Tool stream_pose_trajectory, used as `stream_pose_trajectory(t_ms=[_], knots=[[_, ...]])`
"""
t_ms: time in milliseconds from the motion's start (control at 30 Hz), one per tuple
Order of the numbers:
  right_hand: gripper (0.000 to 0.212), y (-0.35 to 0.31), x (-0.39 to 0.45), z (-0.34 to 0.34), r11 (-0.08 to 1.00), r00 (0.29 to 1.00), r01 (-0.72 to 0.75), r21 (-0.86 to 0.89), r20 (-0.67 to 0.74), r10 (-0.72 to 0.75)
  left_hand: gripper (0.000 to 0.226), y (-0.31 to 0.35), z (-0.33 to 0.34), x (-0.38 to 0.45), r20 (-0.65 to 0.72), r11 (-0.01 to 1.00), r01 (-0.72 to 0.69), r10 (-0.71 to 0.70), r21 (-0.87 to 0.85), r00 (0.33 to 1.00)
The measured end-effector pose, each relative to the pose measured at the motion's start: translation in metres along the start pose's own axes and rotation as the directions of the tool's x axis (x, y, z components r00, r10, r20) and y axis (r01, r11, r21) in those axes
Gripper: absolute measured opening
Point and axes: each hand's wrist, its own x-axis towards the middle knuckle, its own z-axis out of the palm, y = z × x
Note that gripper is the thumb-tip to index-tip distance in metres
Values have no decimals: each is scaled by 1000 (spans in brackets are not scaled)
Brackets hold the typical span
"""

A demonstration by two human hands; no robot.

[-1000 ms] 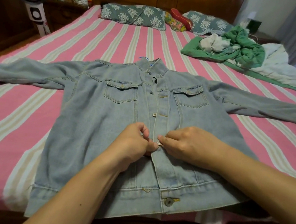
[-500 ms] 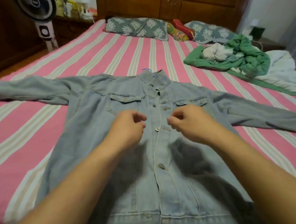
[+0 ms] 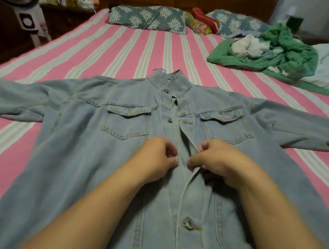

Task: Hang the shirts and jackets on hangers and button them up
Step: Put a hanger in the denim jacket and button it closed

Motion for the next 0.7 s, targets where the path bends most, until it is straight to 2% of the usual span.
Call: stream_pose_trajectory(t_ms=[67, 100, 200, 300, 367, 433, 467, 567, 700], knots=[[25, 4, -2, -2, 968, 999, -27, 249, 48, 16, 11, 2, 5, 3, -12, 998, 15, -14, 65, 1000], [20, 6, -3, -3, 953, 998, -30, 302, 64, 11, 16, 2, 6, 4, -7, 997, 35, -35, 69, 999], [17, 7, -5, -1, 953, 997, 8, 302, 70, -31, 17, 4, 3, 1, -45, 994, 61, -57, 89, 997], [21, 2, -6, 8, 918, 998, 68, 390, -21, -65, 13, 4, 3, -4, -84, 993, 89, -83, 76, 993], [20, -3, -4, 20, 887, 990, 123, 446, -121, -76, 16, 4, 1, -5, -52, 977, 144, -154, -156, 987], [18, -4, 0, 33, 910, 979, 153, 385, -183, -87, 20, 6, 0, -8, 41, 859, 226, -234, -459, 971], [15, -3, 1, 38, 922, 976, 160, 353, -195, -94, 19, 7, -2, -10, 82, 791, 254, -252, -556, 964], [5, 0, 3, 38, 895, 984, 143, 423, -157, -82, 19, 10, -5, -16, 124, 691, 276, -263, -668, 957], [15, 4, 2, 25, 841, 996, 72, 536, -2, -84, 17, 9, -6, -14, 108, 674, 269, -272, -688, 956]])
